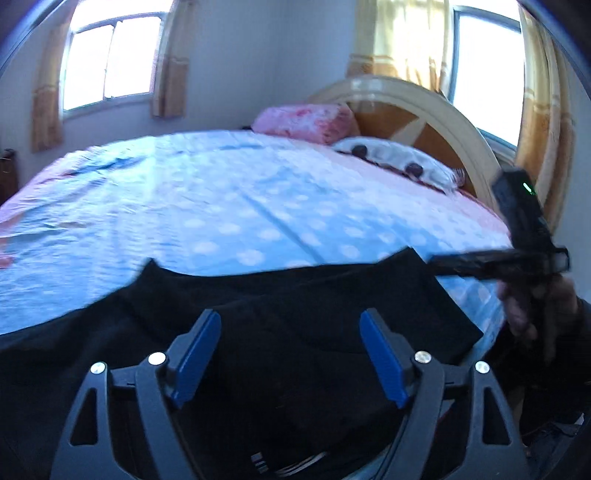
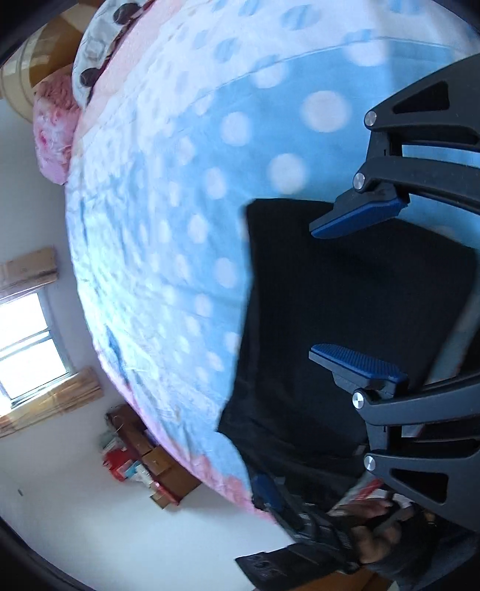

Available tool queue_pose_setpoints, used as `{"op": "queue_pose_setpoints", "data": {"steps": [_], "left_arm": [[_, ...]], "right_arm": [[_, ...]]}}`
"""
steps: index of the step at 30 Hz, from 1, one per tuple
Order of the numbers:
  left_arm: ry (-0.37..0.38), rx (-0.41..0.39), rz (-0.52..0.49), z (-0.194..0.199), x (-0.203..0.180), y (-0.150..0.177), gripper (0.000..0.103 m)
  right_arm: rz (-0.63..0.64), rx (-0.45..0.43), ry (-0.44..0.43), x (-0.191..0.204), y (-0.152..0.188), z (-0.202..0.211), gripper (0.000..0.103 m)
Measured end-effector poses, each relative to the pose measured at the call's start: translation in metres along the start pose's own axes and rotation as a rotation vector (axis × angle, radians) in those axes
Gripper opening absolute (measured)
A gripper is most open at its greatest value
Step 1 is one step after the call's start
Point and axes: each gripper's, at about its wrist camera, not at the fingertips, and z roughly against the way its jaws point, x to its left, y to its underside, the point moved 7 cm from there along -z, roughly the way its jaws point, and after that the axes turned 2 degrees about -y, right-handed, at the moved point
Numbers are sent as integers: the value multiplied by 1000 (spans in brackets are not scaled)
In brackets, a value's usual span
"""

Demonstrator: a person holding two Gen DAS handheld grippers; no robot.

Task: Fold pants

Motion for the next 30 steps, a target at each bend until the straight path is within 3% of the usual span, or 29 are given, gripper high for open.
{"op": "queue_pose_setpoints", "data": {"steps": [2, 5, 9, 13, 16, 19, 21, 26, 30], "left_arm": [[4, 47, -29, -18, -6, 8, 81], [-68, 141, -83, -44, -3, 25, 81], [-86, 120, -110, -36, -2, 26, 83], [-103, 145, -96, -43, 10, 37, 86], [-94, 129, -82, -41, 11, 38, 87], [-102, 139, -90, -41, 9, 39, 87], [-104, 142, -89, -35, 10, 39, 87], [-106, 120, 0, -4, 29, 42, 87], [-172, 111, 52, 25, 61, 51, 87]], "right_arm": [[-12, 32, 12, -11, -8, -19, 61], [-27, 71, 15, -22, -8, -37, 62], [12, 49, 28, -11, -3, -10, 62], [21, 61, -107, 15, 31, 24, 62], [36, 146, -173, 32, 67, 16, 62], [69, 198, -119, 36, 94, -7, 62], [70, 185, -117, 41, 90, -8, 68], [92, 151, -160, 57, 75, 4, 68], [151, 132, -130, 69, 74, 2, 68]]}}
